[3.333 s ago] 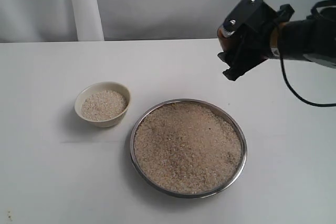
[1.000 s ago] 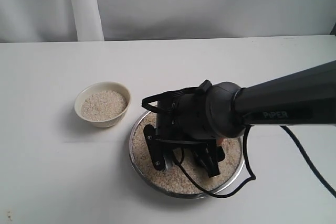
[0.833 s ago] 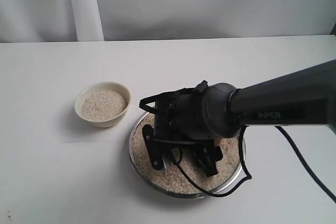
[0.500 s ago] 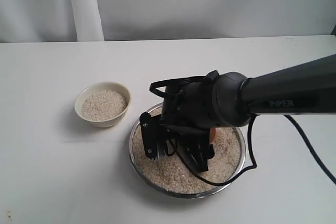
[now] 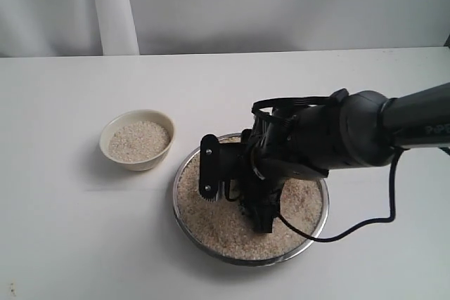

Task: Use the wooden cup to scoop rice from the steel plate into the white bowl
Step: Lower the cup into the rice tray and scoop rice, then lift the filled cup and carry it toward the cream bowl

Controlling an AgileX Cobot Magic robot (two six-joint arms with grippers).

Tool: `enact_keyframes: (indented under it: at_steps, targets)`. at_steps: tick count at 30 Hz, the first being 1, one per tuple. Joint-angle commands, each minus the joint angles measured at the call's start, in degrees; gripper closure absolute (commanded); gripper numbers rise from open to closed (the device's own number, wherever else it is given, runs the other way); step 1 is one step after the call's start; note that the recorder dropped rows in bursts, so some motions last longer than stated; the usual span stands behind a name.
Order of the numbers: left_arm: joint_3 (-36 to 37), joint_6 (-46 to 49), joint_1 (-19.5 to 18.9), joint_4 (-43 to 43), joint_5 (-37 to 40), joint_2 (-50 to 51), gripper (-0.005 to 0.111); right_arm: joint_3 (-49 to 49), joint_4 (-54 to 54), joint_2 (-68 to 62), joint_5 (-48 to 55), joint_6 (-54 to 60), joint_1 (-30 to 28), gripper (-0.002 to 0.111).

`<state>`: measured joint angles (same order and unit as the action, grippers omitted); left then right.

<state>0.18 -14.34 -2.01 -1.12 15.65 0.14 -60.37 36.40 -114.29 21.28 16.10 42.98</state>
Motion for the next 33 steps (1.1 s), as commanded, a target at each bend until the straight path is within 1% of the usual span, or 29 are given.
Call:
enact_keyframes:
  at_steps: [1, 5, 11, 17, 23, 29, 33]
  targets:
    - [-0.18, -0.22, 0.27, 0.09, -0.36, -0.14, 0.107, 5.41, -6.0, -3.24, -6.45, -3.79, -0.9, 0.108]
    - [-0.18, -0.22, 0.27, 0.09, -0.36, -0.14, 0.107, 7.99, -6.0, -1.81, -11.88, -7.01, -3.26, 0.108]
    - [-0.18, -0.22, 0.27, 0.09, -0.36, -0.14, 0.107, 12.14, -6.0, 1.51, -14.91, -8.23, -6.64, 0.108]
    - [-0.18, -0.22, 0.27, 0.09, -0.36, -0.14, 0.107, 17.47, -6.0, 7.02, -27.52, -12.08, -10.29, 0.108]
    - [-0.18, -0.22, 0.27, 0.09, -0.36, -0.14, 0.107, 18.61, -8.99, 10.85, -31.52, -12.3, -10.68, 0.108]
    - [-0.18, -0.22, 0.27, 0.09, -0.36, -0.14, 0.107, 18.61, -13.45, 13.77, -40.66, -12.3, -10.68, 0.108]
    - [-0.18, -0.22, 0.27, 0.09, -0.36, -0.14, 0.107, 18.51, -13.45, 15.47, -45.23, -12.89, -10.68, 0.108]
